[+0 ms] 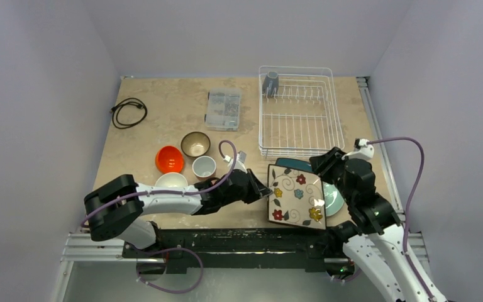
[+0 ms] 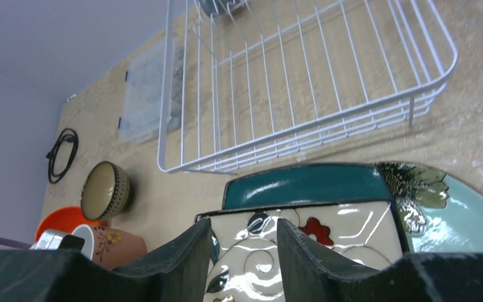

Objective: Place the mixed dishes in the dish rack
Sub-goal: Pick up the plate at the center of the board.

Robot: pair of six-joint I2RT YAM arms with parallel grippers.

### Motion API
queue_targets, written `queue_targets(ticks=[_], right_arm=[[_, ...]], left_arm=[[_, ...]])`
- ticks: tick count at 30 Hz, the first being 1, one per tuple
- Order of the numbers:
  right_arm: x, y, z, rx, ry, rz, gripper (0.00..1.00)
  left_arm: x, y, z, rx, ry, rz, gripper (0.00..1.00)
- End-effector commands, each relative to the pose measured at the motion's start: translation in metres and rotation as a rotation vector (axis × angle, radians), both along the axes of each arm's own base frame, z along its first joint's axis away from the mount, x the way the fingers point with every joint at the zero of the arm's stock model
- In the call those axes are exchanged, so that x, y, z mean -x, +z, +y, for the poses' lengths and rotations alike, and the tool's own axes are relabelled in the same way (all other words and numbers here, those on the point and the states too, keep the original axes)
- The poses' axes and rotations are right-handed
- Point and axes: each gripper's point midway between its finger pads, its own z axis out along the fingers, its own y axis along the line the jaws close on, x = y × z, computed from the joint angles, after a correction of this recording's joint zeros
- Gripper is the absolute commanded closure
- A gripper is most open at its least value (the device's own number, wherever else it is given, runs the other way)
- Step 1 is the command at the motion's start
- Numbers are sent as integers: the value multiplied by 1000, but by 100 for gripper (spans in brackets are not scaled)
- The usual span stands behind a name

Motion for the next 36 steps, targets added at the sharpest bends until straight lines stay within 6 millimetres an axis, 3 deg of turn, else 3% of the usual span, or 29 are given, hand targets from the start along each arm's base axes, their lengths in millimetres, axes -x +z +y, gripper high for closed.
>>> queue_targets(ticks=[1, 5, 12, 18, 27, 33, 36], right_arm=[[15, -34, 15, -129, 14, 150, 57], [25, -67, 17, -134, -1, 283, 60], [21, -109, 34, -163, 53, 360, 62], [19, -136, 32, -136, 31, 415, 68], [29, -163, 38, -166, 45, 483, 72], [31, -171, 39, -169, 47, 500, 72], [31, -171, 39, -174, 47, 497, 72]], left_arm=[[-10, 60, -15, 223, 34, -54, 100], [-10, 57, -18, 226, 24, -46, 100], [-7, 48, -25, 236, 4, -18, 100], [-5, 42, -35, 257, -22, 7, 100], [-1, 15, -37, 243, -18, 75, 99], [1, -2, -31, 181, -1, 108, 70], [4, -9, -32, 175, 0, 125, 61]])
